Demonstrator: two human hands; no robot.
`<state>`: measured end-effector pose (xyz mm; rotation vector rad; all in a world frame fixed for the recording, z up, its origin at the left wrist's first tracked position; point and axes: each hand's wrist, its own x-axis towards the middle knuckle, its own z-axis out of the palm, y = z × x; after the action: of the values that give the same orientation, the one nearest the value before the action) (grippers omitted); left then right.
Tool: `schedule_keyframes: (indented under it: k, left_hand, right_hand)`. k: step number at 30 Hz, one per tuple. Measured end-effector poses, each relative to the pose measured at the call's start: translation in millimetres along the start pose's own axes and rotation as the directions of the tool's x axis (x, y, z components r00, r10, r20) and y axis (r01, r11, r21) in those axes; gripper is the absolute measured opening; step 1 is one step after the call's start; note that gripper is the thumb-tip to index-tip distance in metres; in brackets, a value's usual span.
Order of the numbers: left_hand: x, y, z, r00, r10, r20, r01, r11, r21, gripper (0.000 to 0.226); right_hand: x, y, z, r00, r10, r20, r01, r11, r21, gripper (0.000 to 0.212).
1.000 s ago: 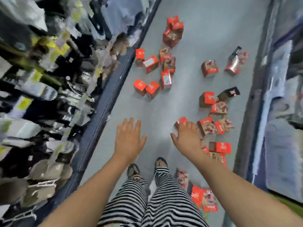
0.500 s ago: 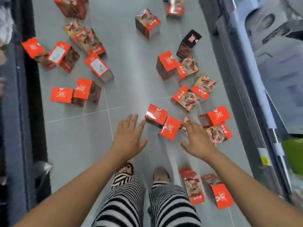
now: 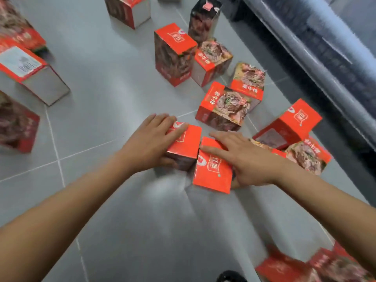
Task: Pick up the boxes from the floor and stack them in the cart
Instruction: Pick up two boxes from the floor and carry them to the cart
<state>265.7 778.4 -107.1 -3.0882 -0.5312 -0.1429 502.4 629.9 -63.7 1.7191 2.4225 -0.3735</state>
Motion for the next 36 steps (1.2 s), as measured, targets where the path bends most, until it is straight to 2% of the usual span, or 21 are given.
schedule_keyframes:
  k: [3, 6, 8, 10, 12, 15, 17, 21, 23, 25, 27, 31, 36]
  left_hand:
    - [-10, -10, -6, 1.000, -0.022, -0.008, 0.022, 1.000, -0.007, 0.102]
    - [-32, -17, -11, 0.989, -0.146, -0.006, 0.146, 0.989, -0.018, 0.107]
    - [-45, -21, -11, 0.968, -0.251, -0.018, 0.251, 0.968, -0.012, 0.109]
    - [-55, -25, -10, 0.936, -0.350, -0.031, 0.349, 0.937, -0.021, 0.109]
    - [-63, -27, -11, 0.908, -0.418, -0.020, 0.418, 0.908, -0.010, 0.107]
    - [-72, -29, -12, 0.888, -0.460, -0.028, 0.460, 0.887, 0.025, 0.104]
    - [-72, -29, -13, 0.889, -0.457, -0.042, 0.458, 0.888, 0.041, 0.103]
    - [-66, -29, -11, 0.898, -0.439, -0.026, 0.440, 0.896, 0.064, 0.101]
    - [-63, -32, -8, 0.907, -0.422, -0.009, 0.422, 0.904, 0.068, 0.099]
    - [-60, -34, -8, 0.905, -0.424, -0.009, 0.424, 0.903, 0.062, 0.097]
    - [-58, -36, -12, 0.900, -0.435, 0.004, 0.434, 0.899, 0.065, 0.097]
    - [-54, -33, -37, 0.869, -0.483, 0.111, 0.481, 0.876, 0.048, 0.096]
    - [-45, -23, -128, 0.818, -0.529, 0.227, 0.546, 0.838, -0.011, 0.100]
  right_hand:
    - [2, -11, 10, 0.996, 0.061, -0.060, -0.056, 0.996, 0.071, 0.109]
    - [3, -36, 19, 0.970, 0.202, -0.136, -0.176, 0.967, 0.186, 0.110]
    - [8, -58, 27, 0.916, 0.350, -0.195, -0.288, 0.915, 0.283, 0.110]
    - [16, -78, 36, 0.827, 0.513, -0.230, -0.392, 0.820, 0.418, 0.111]
    - [20, -89, 42, 0.765, 0.601, -0.231, -0.419, 0.737, 0.530, 0.109]
    - [17, -88, 43, 0.756, 0.619, -0.213, -0.409, 0.700, 0.585, 0.106]
    - [15, -79, 42, 0.782, 0.578, -0.232, -0.368, 0.729, 0.577, 0.103]
    - [16, -58, 51, 0.847, 0.429, -0.314, -0.140, 0.750, 0.646, 0.090]
    - [16, -54, 54, 0.833, 0.408, -0.373, -0.077, 0.754, 0.652, 0.085]
    - [16, -53, 54, 0.811, 0.430, -0.398, -0.075, 0.750, 0.657, 0.082]
    - [19, -53, 51, 0.795, 0.498, -0.347, -0.131, 0.699, 0.704, 0.083]
    - [22, -52, 26, 0.706, 0.697, -0.126, -0.327, 0.478, 0.815, 0.086]
    - [-3, -62, -59, 0.630, 0.772, 0.081, -0.438, 0.267, 0.859, 0.075]
